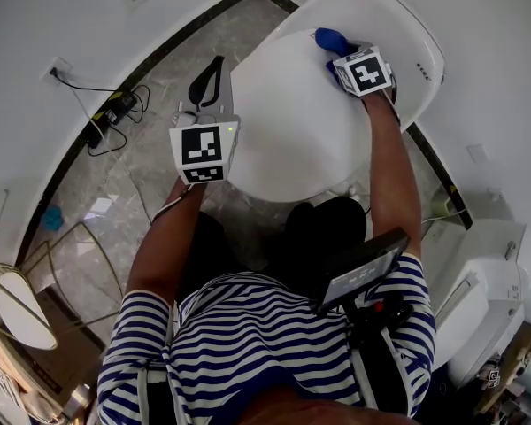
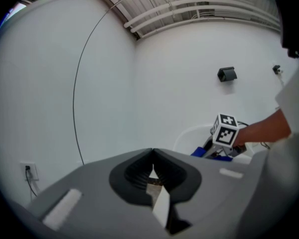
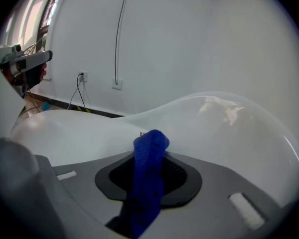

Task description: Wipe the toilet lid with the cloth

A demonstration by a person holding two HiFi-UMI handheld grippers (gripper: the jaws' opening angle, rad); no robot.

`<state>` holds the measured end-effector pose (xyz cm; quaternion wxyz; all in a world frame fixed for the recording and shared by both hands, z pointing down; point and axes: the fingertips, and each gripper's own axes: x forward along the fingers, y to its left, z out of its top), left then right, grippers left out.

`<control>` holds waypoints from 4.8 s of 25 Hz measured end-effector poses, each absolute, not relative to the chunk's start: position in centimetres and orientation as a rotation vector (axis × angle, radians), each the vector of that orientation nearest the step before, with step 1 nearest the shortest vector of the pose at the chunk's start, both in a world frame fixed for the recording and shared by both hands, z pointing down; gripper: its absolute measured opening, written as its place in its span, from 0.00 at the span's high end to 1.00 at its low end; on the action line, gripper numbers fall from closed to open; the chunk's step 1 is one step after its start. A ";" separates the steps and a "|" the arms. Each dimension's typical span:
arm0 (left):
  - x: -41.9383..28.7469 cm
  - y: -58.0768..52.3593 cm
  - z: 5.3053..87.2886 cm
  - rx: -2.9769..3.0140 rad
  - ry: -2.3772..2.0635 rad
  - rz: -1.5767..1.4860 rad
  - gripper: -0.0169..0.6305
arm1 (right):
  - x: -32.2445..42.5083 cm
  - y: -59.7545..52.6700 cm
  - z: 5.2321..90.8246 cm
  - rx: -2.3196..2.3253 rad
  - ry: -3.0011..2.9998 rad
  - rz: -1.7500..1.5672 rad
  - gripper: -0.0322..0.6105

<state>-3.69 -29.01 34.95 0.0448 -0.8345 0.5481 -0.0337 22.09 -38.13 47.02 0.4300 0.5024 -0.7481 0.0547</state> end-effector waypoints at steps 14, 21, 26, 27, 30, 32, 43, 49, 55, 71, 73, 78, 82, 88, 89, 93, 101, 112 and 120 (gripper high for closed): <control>-4.7 -27.9 34.3 -2.549 1.671 -0.081 0.97 | 14.2 -33.4 46.6 1.153 -1.965 0.107 0.78; -5.5 -27.4 34.0 -2.557 1.668 -0.068 0.97 | 8.3 -29.7 46.4 1.065 -2.023 0.041 0.78; -6.3 -26.9 33.9 -2.561 1.671 -0.061 0.97 | 4.2 -26.1 47.0 0.988 -2.048 0.017 0.78; -6.3 -26.8 33.9 -2.561 1.671 -0.059 0.97 | 3.4 -25.4 47.1 0.972 -2.056 0.012 0.78; -6.6 -26.6 33.7 -2.561 1.670 -0.051 0.97 | 1.3 -23.5 47.3 0.926 -2.075 -0.010 0.78; -6.8 -26.5 33.7 -2.561 1.671 -0.048 0.97 | 0.0 -22.4 47.5 0.898 -2.082 -0.021 0.78; -7.5 -25.9 33.0 -2.546 1.678 -0.035 0.97 | -5.8 -16.3 49.2 0.741 -2.086 -0.117 0.78; -7.6 -25.7 32.8 -2.543 1.678 -0.031 0.97 | -7.7 -14.1 49.9 0.657 -2.091 -0.149 0.78; -7.6 -25.5 32.7 -2.540 1.678 -0.028 0.97 | -8.7 -12.7 50.4 0.604 -2.100 -0.160 0.78; -11.3 -21.7 32.8 -2.510 1.748 -0.004 0.97 | -8.5 -12.7 50.4 0.661 -2.107 -0.161 0.78; -11.5 -21.0 33.0 -2.510 1.751 -0.007 0.97 | -8.5 -12.6 50.4 0.672 -2.107 -0.165 0.78; -12.5 -19.2 33.1 -2.504 1.763 0.000 0.97 | -8.6 -12.7 50.1 0.701 -2.113 -0.195 0.78; -13.3 -17.9 33.0 -2.483 1.766 -0.001 0.97 | -7.1 -13.9 47.8 0.791 -2.163 -0.182 0.78; -13.4 -17.3 33.2 -2.482 1.769 -0.015 0.97 | 1.6 -19.5 43.3 1.044 -2.161 -0.118 0.78; -13.4 -17.3 33.2 -2.481 1.770 -0.016 0.97 | 3.5 -20.6 42.6 1.089 -2.155 -0.107 0.78; -12.6 -17.4 33.3 -2.482 1.763 -0.024 0.97 | 11.2 -24.5 39.7 1.262 -2.103 -0.071 0.78; -10.6 -17.5 34.0 -2.502 1.737 -0.049 0.97 | 22.1 -29.8 37.9 1.434 -1.910 -0.085 0.78; -10.2 -18.2 34.4 -2.500 1.745 -0.076 0.97 | 25.6 -33.1 45.0 1.357 -1.804 0.062 0.78; -10.3 -18.3 34.5 -2.503 1.740 -0.068 0.97 | 24.7 -32.1 46.7 1.304 -1.839 0.130 0.78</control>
